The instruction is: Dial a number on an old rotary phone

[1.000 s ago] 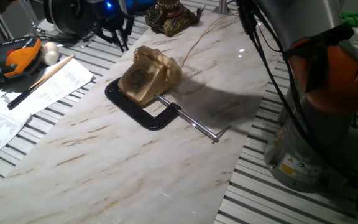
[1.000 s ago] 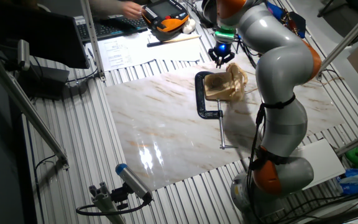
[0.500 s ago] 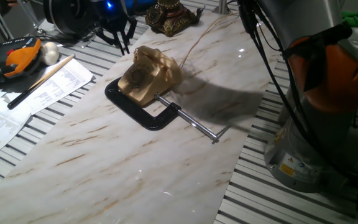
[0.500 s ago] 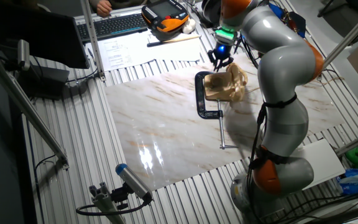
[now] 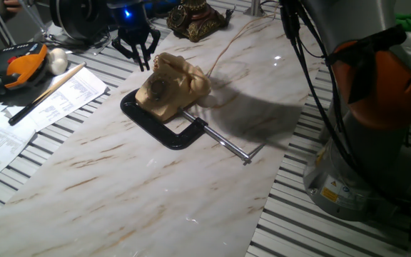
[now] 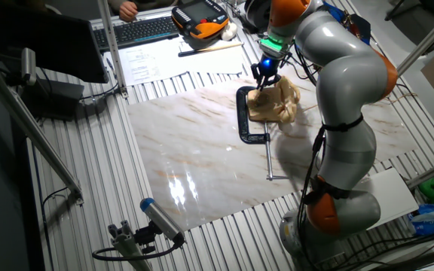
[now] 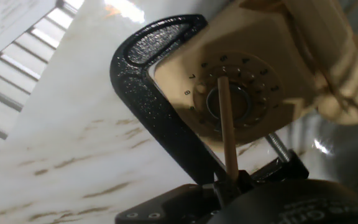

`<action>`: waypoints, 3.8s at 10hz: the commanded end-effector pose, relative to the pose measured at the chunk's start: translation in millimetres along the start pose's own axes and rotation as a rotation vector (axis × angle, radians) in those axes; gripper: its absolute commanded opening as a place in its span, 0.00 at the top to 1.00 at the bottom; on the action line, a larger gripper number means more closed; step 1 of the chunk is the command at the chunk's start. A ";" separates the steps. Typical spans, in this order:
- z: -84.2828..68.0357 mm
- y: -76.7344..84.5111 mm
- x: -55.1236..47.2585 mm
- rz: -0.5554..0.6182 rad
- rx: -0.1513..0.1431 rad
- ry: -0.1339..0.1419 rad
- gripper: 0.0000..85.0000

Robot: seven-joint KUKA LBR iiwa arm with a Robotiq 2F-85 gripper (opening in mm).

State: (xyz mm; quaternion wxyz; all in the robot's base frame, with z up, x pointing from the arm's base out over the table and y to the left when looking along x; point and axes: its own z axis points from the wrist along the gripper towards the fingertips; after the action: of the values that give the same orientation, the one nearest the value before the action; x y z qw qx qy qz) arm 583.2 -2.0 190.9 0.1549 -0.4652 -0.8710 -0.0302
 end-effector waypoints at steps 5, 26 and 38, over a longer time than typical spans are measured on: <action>8.7 0.4 2.5 0.460 -0.137 0.064 1.00; 24.4 4.1 -22.0 0.561 -0.195 0.192 1.00; 29.1 -0.5 -24.7 0.580 -0.208 0.254 1.00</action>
State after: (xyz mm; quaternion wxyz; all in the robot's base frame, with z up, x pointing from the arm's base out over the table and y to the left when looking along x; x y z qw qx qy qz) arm 588.5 -16.4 155.9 0.2161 -0.6995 -0.6684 -0.1315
